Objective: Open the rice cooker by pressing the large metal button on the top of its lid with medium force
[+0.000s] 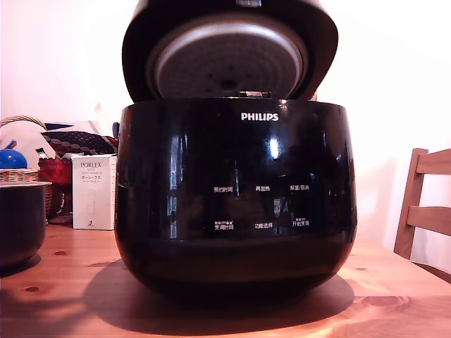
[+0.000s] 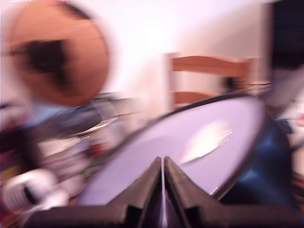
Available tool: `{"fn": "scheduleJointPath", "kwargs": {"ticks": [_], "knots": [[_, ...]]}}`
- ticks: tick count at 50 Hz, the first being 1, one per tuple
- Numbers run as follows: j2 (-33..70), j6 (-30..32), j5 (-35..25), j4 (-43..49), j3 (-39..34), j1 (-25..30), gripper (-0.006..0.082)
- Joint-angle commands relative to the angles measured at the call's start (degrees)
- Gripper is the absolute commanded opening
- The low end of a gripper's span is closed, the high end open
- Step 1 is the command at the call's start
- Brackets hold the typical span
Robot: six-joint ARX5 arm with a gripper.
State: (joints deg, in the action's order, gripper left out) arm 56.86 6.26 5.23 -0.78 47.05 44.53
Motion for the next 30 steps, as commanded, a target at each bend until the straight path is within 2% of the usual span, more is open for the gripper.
{"fn": "scheduleJointPath", "kwargs": {"ticks": [1, 22, 30], "knots": [[-1.8, 0.2, 0.7, 0.8, -1.5, -1.9, -0.0024], [-10.3, 0.2, 2.8, 9.0, -1.5, -17.7, -0.0024], [-12.4, 0.2, 2.8, 10.1, -1.5, -21.8, -0.0024]]}}
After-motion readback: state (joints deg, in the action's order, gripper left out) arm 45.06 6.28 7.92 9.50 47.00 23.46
